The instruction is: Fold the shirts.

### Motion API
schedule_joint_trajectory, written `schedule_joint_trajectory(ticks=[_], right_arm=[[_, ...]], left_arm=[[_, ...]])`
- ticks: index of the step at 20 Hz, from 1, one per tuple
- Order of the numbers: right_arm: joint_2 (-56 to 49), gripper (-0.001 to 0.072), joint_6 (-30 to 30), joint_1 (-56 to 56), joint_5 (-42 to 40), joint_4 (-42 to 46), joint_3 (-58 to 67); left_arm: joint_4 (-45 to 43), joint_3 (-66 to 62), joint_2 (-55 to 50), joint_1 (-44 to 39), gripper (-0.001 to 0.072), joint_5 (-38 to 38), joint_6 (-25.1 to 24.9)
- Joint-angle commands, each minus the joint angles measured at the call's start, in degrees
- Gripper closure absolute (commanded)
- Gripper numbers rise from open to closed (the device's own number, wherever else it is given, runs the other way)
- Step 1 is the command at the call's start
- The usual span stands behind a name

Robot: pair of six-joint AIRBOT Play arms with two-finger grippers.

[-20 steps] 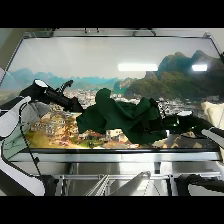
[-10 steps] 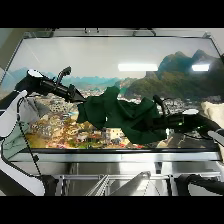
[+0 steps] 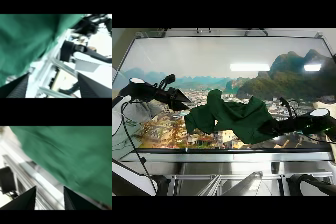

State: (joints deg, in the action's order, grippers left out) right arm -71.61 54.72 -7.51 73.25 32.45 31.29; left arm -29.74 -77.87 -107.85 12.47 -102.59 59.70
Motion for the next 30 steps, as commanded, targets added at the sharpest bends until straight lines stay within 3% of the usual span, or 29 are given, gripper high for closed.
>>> schedule_joint_trajectory(ticks=[1, 4, 5, 6, 7, 9, 11, 13, 14, 16, 17, 22, 26, 28, 30], right_arm=[[0.3, 0.0328, 5.4, 0.2, 0.1, 5.7, -3.0], [0.2, 0.029, 5.3, 3.4, -4.2, 4.5, -6.0], [0.2, 0.015, 5.3, 5.1, -5.9, 3.7, -6.1], [0.1, 0.0106, 5.3, 6.6, -8.0, 2.0, -6.1], [0.1, 0.0109, 4.5, 8.2, -10.5, -0.4, -6.1], [0.0, 0.0117, 3.8, 11.2, -15.0, -4.5, -6.0], [-0.8, 0.0296, 3.1, 13.4, -18.5, -8.1, -5.9], [-2.8, 0.031, 0.8, 14.2, -19.4, -11.7, -5.9], [-3.8, 0.0377, -0.4, 14.1, -19.4, -13.7, -5.9], [-5.0, 0.0644, -3.2, 14.1, -18.5, -16.9, -5.9], [-5.0, 0.0697, -4.4, 14.1, -18.1, -18.4, -5.9], [-4.7, 0.0696, -8.9, 14.1, -16.8, -24.9, -5.9], [-4.7, 0.0696, -11.5, 14.1, -14.2, -27.1, -5.9], [-4.7, 0.0696, -11.5, 14.1, -14.3, -27.1, -5.9], [-4.7, 0.0697, -11.5, 14.1, -13.9, -27.1, -5.9]], left_arm=[[-3.3, 1.1, 0.0, 4.9, 0.007, -4.0, 4.9], [-13.6, 5.1, 2.6, 7.1, 0.0078, -3.1, 7.4], [-16.3, 6.8, 3.7, 7.2, 0.0078, -1.9, 7.3], [-19.3, 8.2, 4.7, 7.5, 0.0081, -0.1, 7.3], [-20.4, 9.7, 5.3, 7.6, 0.016, 1.8, 7.3], [-18.6, 11.7, 5.1, 7.9, 0.0184, 3.9, 7.3], [-16.9, 12.8, 3.4, 7.5, 0.0184, 5.3, 7.3], [-16.8, 14.1, 1.5, 6.9, 0.0183, 5.8, 7.5], [-16.9, 15.2, 0.8, 6.4, 0.0182, 6.5, 7.7], [-16.1, 16.7, 0.1, 4.9, 0.0233, 7.1, 7.7], [-15.8, 16.5, 0.1, 4.1, 0.0232, 7.7, 7.6], [-16.5, 13.3, 0.1, -3.0, 0.0236, 10.6, 7.5], [-20.9, 10.2, 0.1, -7.6, 0.0289, 11.8, 11.0], [-21.0, 9.4, 0.1, -9.9, 0.0701, 12.0, 9.7], [-22.3, 9.0, 0.2, -11.7, 0.0704, 12.2, 9.6]])
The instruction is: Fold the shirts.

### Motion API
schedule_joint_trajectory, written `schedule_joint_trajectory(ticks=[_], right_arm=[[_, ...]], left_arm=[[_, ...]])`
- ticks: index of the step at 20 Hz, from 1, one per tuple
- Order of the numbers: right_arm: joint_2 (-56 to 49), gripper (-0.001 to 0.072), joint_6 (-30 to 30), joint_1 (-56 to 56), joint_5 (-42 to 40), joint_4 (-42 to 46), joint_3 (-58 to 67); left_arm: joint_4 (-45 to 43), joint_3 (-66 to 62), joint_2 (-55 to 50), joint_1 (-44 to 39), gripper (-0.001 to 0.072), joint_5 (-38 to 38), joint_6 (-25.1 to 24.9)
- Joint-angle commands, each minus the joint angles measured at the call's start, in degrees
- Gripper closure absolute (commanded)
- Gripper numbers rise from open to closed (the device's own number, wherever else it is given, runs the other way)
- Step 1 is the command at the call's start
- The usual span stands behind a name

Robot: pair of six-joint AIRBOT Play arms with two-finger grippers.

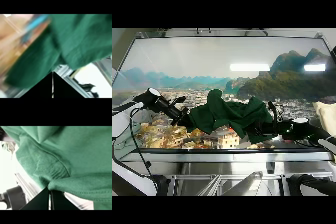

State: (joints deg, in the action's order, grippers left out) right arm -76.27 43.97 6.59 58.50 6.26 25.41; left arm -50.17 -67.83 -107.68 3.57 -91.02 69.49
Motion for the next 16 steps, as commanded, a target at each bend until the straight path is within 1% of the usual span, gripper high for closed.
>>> schedule_joint_trajectory(ticks=[1, 4, 6, 7, 8, 9, 10, 11, 12, 13, 15, 16], right_arm=[[0.0, 0.0697, -1.2, 0.0, 1.3, -1.0, 0.0], [0.0, 0.0697, -1.8, 0.0, 3.0, -1.0, 0.0], [0.0, 0.0697, -2.1, -0.1, 4.5, -1.2, 0.0], [0.0, 0.0697, -2.6, -0.1, 5.4, -1.2, 0.0], [0.0, 0.0697, -3.1, -0.1, 6.1, -1.2, 0.0], [0.0, 0.0697, -3.5, -0.1, 6.4, -1.2, 0.0], [0.0, 0.0697, -3.5, -0.1, 6.4, -1.2, 0.0], [0.0, 0.0697, -3.7, -0.1, 6.4, -1.4, 0.0], [0.0, 0.0697, -3.7, -0.1, 6.4, -1.6, 0.0], [0.0, 0.0697, -3.7, -0.1, 6.4, -1.6, 0.0], [0.0, 0.0697, -3.7, -0.1, 6.4, -1.7, 0.0], [0.0, 0.0697, -4.0, -0.1, 6.4, -2.0, 0.0]], left_arm=[[-2.6, -1.0, 0.2, -3.2, 0.0703, 1.0, -0.3], [-4.2, -1.0, 4.0, -2.6, 0.0686, 3.3, -1.3], [-4.2, 0.7, 10.2, -0.5, 0.0686, 6.7, -3.9], [-4.3, 3.5, 14.5, 1.0, 0.0686, 9.9, -4.9], [-4.1, 7.8, 20.2, 2.8, 0.0686, 14.6, -6.2], [-3.8, 12.5, 26.1, 4.4, 0.0684, 19.5, -9.0], [-3.8, 16.7, 30.9, 5.6, 0.0684, 24.7, -9.5], [-3.5, 20.4, 34.9, 6.4, 0.0566, 29.4, -8.4], [-3.1, 23.6, 38.3, 7.3, 0.0351, 34.1, -7.5], [-2.5, 25.6, 40.3, 8.2, 0.0246, 37.1, -7.3], [-2.1, 27.2, 40.7, 9.7, 0.0233, 35.2, -4.2], [-2.2, 27.4, 39.5, 9.8, 0.0233, 33.6, -4.2]])
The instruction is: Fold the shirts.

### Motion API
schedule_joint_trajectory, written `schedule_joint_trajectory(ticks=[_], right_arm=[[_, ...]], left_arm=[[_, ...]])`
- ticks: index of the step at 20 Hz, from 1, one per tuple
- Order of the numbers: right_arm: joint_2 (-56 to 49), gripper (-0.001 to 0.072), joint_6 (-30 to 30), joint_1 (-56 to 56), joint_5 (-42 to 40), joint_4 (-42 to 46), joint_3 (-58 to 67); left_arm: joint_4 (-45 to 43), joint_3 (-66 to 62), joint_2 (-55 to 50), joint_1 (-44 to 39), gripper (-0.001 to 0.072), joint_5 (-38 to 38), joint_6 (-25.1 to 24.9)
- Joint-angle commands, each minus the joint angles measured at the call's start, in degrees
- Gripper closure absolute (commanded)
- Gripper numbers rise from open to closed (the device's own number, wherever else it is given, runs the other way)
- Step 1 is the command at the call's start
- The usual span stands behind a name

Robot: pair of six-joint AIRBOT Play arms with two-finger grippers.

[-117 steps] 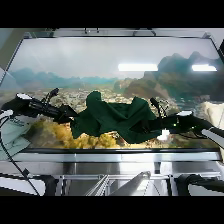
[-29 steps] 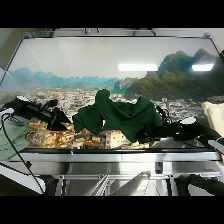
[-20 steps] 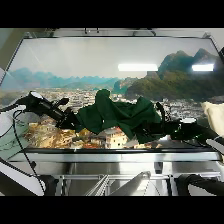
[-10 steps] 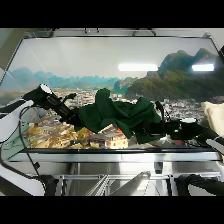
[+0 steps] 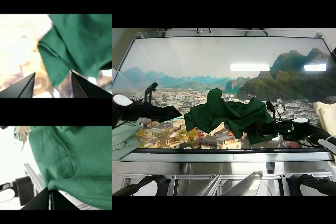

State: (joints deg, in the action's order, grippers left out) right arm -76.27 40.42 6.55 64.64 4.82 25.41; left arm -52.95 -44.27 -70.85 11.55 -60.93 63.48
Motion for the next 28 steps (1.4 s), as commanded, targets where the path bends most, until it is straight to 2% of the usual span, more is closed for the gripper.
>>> schedule_joint_trajectory(ticks=[1, 4, 8, 11, 15, 17, 18, 24, 26, 28], right_arm=[[0.0, 0.0697, -1.4, 0.0, 0.3, -1.4, 0.0], [0.0, 0.0697, -1.5, 0.0, 0.3, -1.7, 0.0], [0.0, 0.0697, -1.5, 0.0, 0.3, -1.9, 0.0], [0.0, 0.0697, -1.5, 0.0, 0.3, -2.5, 0.0], [0.0, 0.0697, -1.5, 0.0, 0.6, -2.5, 0.0], [0.0, 0.0696, -1.7, 0.0, 1.6, -2.5, 0.0], [0.0, 0.0696, -1.7, 0.0, 1.9, -2.5, 0.0], [0.6, 0.0697, -3.0, -0.1, 4.3, -3.9, 0.1], [3.7, 0.0697, -3.1, -1.7, 10.4, -6.7, 1.7], [9.7, 0.0697, -2.7, -5.8, 17.7, -11.3, 6.0]], left_arm=[[1.2, 3.6, 1.2, 1.8, 0.0233, 2.7, 1.7], [8.0, 3.7, -3.3, 1.8, 0.0234, 2.6, -3.3], [8.1, 3.6, -9.6, 0.3, 0.0234, 2.4, -3.5], [8.0, 2.2, -14.1, -3.8, 0.0234, 2.5, -3.2], [7.9, -4.1, -20.5, -9.5, 0.0247, -0.4, -0.5], [7.4, -7.2, -22.9, -11.1, 0.0641, -5.0, -0.4], [7.5, -8.0, -23.3, -11.2, 0.0684, -7.0, -0.5], [8.0, -9.3, -19.6, -6.7, 0.0685, -15.9, -0.5], [8.5, -9.4, -14.7, -3.7, 0.0685, -21.3, -0.6], [13.3, -11.5, -9.1, -0.3, 0.0685, -28.5, -2.4]])
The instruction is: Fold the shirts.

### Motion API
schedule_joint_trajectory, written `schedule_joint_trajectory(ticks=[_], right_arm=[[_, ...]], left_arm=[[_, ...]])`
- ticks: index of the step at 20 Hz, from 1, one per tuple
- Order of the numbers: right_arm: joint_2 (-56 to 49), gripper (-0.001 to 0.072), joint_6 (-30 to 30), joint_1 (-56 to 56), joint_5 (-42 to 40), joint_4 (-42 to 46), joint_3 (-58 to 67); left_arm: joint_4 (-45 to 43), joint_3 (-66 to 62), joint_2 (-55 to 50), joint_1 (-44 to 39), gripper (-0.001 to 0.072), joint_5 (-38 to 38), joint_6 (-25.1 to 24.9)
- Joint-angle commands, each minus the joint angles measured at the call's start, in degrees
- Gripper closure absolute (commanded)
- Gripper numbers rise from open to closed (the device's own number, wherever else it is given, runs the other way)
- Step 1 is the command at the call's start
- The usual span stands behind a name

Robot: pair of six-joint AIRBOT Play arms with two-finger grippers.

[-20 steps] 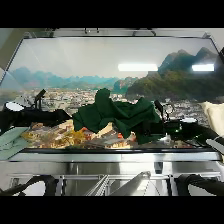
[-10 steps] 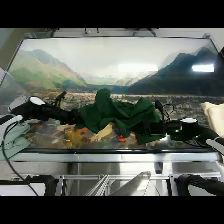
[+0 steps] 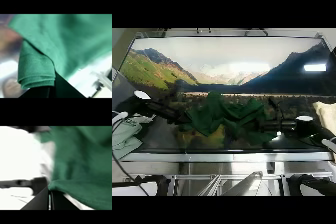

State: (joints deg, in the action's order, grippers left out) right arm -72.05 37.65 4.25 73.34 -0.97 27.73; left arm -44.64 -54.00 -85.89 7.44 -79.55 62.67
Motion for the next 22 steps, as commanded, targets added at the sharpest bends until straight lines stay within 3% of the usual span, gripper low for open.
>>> schedule_joint_trajectory(ticks=[1, 4, 7, 10, 15, 19, 22], right_arm=[[9.1, 0.0697, 0.0, -6.3, 11.3, -9.1, 6.7], [21.5, 0.0697, -0.6, -17.8, 11.1, -19.7, 19.1], [31.4, 0.0697, -0.8, -30.1, 5.2, -19.5, 32.2], [38.1, 0.0697, -0.8, -38.9, 1.5, -15.9, 40.3], [39.7, 0.0697, -2.7, -38.2, -5.0, -14.3, 45.1], [34.6, 0.0697, 2.1, -34.6, -5.9, 2.1, 44.7], [24.8, 0.0697, 3.1, -26.4, -6.0, 9.3, 43.3]], left_arm=[[10.8, -3.6, 9.5, 6.0, 0.0685, -12.2, -1.9], [30.0, -9.8, 20.0, 11.9, 0.0685, -14.2, -2.2], [40.8, -16.8, 29.0, 16.4, 0.0685, -13.9, -2.1], [41.7, -22.6, 36.5, 19.8, 0.0685, -13.1, -0.8], [40.9, -26.4, 45.3, 27.7, 0.0684, -11.4, -0.5], [32.0, -16.2, 47.7, 29.6, 0.0684, -11.0, -0.5], [32.2, -4.2, 44.2, 29.6, 0.0684, -10.0, -2.3]])
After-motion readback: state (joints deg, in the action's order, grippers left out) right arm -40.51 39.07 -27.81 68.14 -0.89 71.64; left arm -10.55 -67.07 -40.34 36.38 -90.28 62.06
